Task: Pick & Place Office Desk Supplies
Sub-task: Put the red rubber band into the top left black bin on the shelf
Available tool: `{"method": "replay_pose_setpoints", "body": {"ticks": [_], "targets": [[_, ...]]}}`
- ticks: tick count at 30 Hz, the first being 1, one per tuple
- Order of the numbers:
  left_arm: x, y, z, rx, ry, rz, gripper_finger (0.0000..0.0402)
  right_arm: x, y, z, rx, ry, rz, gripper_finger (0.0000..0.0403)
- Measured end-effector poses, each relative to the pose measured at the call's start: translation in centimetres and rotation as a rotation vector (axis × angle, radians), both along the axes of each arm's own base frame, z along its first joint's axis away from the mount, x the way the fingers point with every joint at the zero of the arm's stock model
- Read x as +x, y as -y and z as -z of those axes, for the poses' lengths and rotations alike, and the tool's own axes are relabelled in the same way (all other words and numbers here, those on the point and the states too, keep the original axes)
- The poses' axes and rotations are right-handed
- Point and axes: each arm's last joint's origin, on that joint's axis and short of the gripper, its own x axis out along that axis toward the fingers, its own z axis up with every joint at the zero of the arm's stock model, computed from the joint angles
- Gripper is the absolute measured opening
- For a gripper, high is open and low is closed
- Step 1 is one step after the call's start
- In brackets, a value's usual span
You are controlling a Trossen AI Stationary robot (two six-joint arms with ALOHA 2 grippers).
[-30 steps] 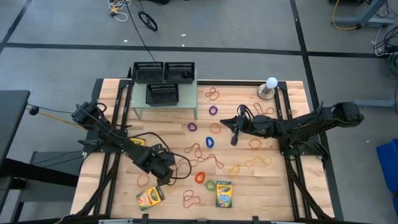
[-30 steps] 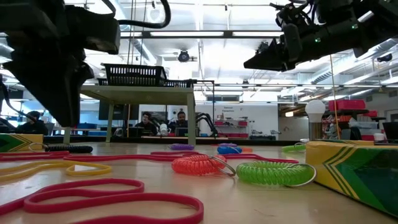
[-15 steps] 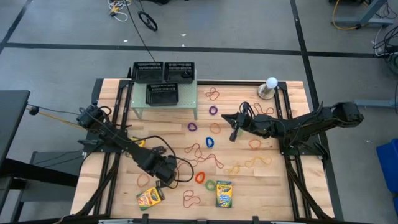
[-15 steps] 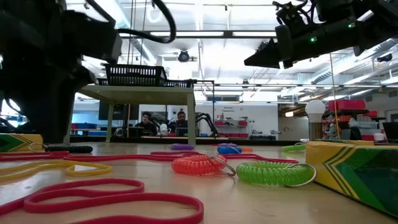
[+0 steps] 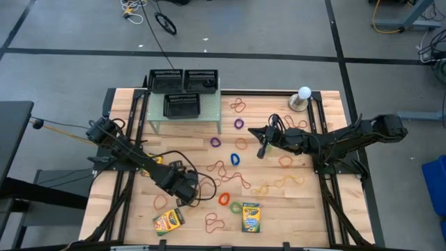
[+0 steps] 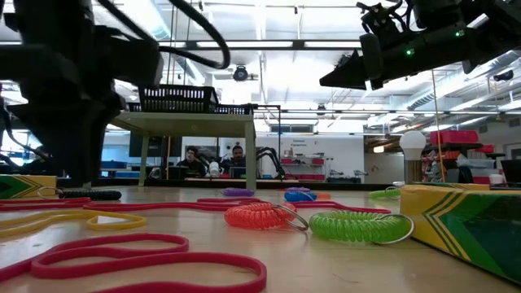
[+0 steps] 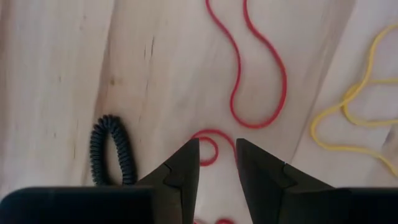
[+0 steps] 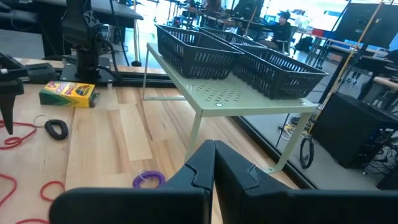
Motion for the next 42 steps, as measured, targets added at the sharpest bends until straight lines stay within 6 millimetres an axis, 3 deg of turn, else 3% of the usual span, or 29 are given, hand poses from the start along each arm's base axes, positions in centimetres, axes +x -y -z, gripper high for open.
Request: {"method": "replay_pose_setpoints", "body": {"ticks": [9, 17, 20, 29, 42], "targets": [[-0.8, -0.3, 1.4, -0.031, -0.039, -0.006, 0.0105, 0.0, 0.0, -0.1, 0.0, 0.01, 0.0, 0.0014], [-0.7, -0.4, 1.4, 0.004, -0.017, 0.006, 0.0011, 0.0, 0.0, -0.2, 0.0, 0.016, 0.0, 0.0014], [-0.8, -0.5, 0.9, 0.03, -0.009, 0.006, 0.0006, 0.0, 0.0, -0.2, 0.0, 0.016, 0.0, 0.0014], [-1.1, -0.9, -4.2, 0.022, 0.148, 0.016, 0.0004, 0.0, 0.0, -0.2, 0.0, 0.021, 0.0, 0.0014], [-4.4, -3.5, -12.1, 0.02, 0.528, -0.092, 0.0003, 0.0, 0.0, -0.2, 0.0, 0.022, 0.0, 0.0014]]}}
